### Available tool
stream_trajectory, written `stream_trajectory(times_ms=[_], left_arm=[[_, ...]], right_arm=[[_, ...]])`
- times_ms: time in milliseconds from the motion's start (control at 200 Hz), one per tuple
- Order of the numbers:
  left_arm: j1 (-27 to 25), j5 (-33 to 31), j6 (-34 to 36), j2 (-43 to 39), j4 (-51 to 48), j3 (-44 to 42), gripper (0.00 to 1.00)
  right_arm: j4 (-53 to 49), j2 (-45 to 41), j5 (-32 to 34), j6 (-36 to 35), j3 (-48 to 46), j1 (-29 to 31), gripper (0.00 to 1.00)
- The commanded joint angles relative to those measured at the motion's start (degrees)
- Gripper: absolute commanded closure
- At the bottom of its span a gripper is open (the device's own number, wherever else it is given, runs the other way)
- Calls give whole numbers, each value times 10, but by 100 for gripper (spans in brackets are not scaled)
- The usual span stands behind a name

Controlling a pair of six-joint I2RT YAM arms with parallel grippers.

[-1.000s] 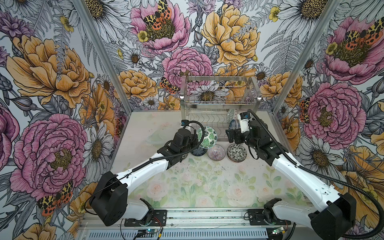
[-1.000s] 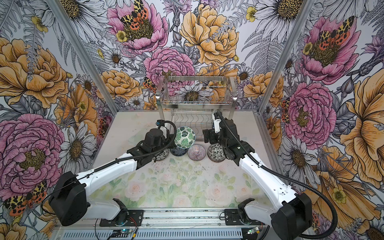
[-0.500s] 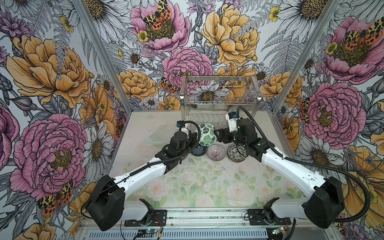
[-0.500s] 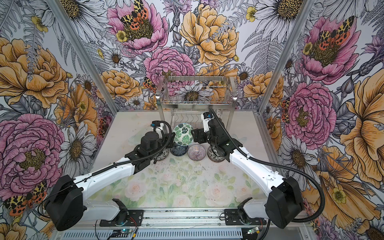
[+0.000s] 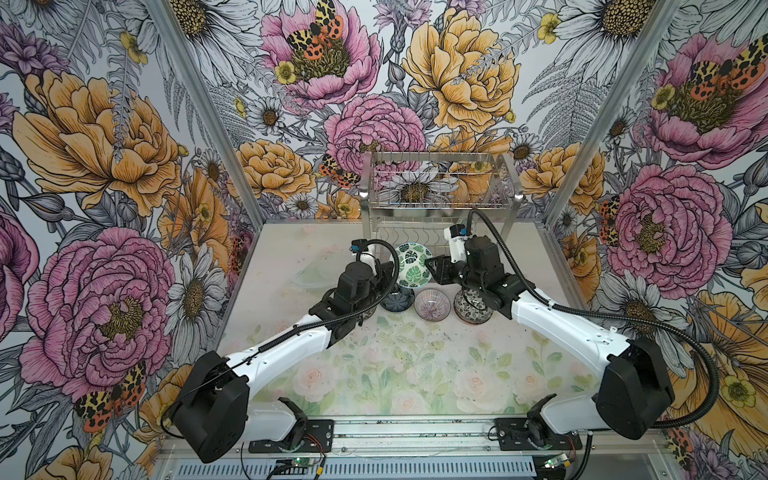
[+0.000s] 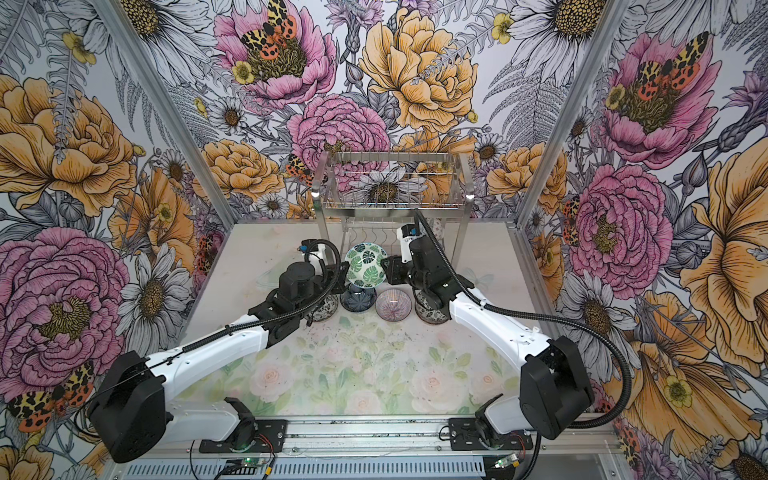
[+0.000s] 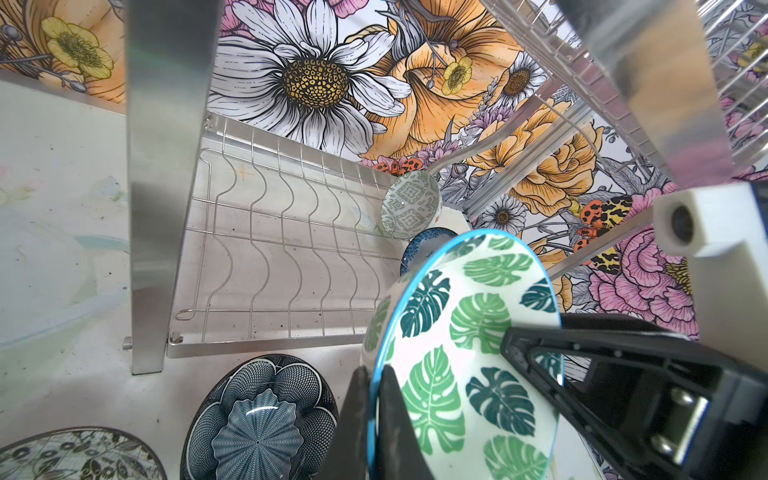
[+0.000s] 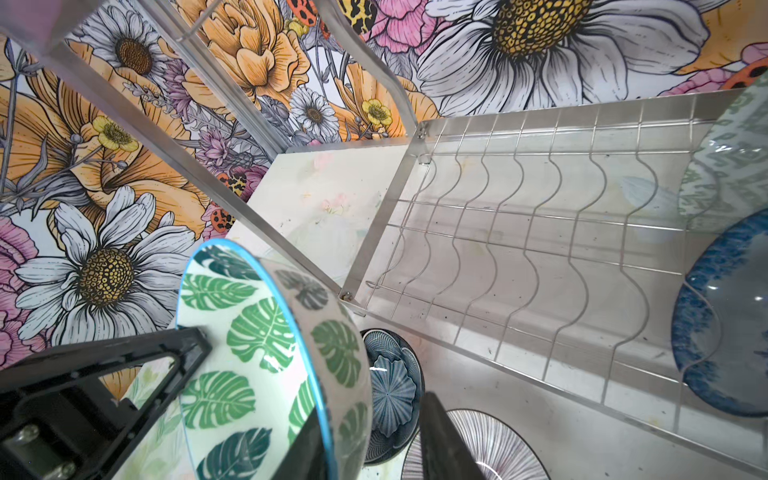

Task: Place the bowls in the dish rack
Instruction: 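Grasp the raised green leaf bowl rim with the right gripper while the left releases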

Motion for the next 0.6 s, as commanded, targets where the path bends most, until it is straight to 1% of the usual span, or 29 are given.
stream_trajectory(times_ms=[0,25,155,375,435,485,505,535,590], left_arm=[[4,14,-12,0,49,4,100],[4,15,-12,0,49,4,100],[4,16,-12,0,49,3,100],[6,12,-2,-11,29,0,100],[8,14,11,-18,6,4,100],[9,15,30,-23,-33,18,100],[10,16,41,-25,-52,25,91],[10,13,56,-28,-82,35,73],[10,6,85,-37,-128,49,47]], right_arm=[[20,8,-12,10,16,6,75],[21,8,-12,11,16,6,78],[20,6,-11,9,19,7,100],[17,-9,1,4,15,8,100],[11,-17,17,-3,12,8,100],[1,-25,38,-10,12,8,100],[-3,-28,48,-13,11,8,100],[-9,-34,65,-21,9,8,100],[-20,-44,97,-32,6,8,100]])
